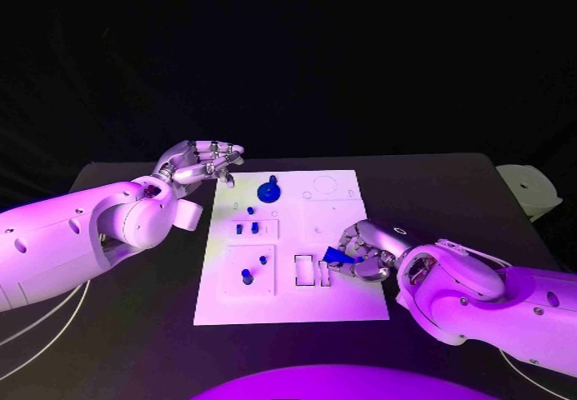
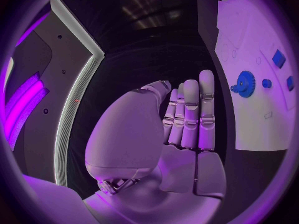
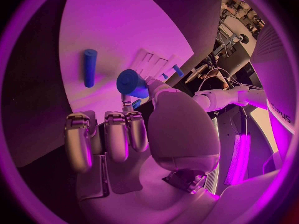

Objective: Assemble the parts on the task board

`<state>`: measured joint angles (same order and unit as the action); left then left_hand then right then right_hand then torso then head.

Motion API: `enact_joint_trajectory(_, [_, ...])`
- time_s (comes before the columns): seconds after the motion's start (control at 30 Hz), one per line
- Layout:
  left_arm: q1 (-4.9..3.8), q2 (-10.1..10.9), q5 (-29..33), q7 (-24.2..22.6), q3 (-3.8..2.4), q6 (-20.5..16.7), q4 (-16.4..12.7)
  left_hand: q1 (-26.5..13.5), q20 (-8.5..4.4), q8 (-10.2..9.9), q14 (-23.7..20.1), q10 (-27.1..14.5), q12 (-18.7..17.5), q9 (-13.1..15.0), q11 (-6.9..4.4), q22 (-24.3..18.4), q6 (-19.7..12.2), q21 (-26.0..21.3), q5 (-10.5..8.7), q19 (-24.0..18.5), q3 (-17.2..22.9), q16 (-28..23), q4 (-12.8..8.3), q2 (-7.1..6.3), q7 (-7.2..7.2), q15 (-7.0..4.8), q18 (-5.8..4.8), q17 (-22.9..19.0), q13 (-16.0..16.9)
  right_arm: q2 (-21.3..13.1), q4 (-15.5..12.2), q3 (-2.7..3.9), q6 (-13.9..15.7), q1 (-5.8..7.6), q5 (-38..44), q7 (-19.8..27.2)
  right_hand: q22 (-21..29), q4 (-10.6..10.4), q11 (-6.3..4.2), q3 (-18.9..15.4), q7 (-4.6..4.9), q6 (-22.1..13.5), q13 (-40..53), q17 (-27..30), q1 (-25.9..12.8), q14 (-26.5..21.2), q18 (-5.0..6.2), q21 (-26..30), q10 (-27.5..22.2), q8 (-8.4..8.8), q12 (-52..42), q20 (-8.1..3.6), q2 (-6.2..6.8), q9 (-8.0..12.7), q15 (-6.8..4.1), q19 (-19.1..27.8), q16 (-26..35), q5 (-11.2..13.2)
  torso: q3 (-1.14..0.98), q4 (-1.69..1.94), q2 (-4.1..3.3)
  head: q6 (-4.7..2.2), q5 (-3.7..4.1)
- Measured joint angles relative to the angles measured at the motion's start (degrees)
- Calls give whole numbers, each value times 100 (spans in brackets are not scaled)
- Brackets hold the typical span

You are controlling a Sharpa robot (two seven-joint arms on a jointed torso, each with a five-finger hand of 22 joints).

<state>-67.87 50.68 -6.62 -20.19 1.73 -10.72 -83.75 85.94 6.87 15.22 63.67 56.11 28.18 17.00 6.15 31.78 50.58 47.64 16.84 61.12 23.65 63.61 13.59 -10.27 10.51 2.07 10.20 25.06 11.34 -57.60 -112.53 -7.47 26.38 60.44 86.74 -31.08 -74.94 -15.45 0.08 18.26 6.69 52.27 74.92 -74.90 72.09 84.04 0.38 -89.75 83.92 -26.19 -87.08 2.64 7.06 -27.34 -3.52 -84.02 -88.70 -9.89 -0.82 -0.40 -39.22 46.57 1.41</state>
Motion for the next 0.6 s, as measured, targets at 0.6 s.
enact_joint_trajectory(0.6, [0,-20,0,9,0,15,-24,0,0,0,0,0,0,0,0,1,0,0,0,0,0,0,0,0,0,0,0,-5,-1,516,205,3,-11,-24,-682,40,1,-107,-86,103,81,55,-1,-4,-889,-10,0,0,-3,-235,-28,-70,-291,-2,-72,12,-20,-8,1,3,-7,31,-12])
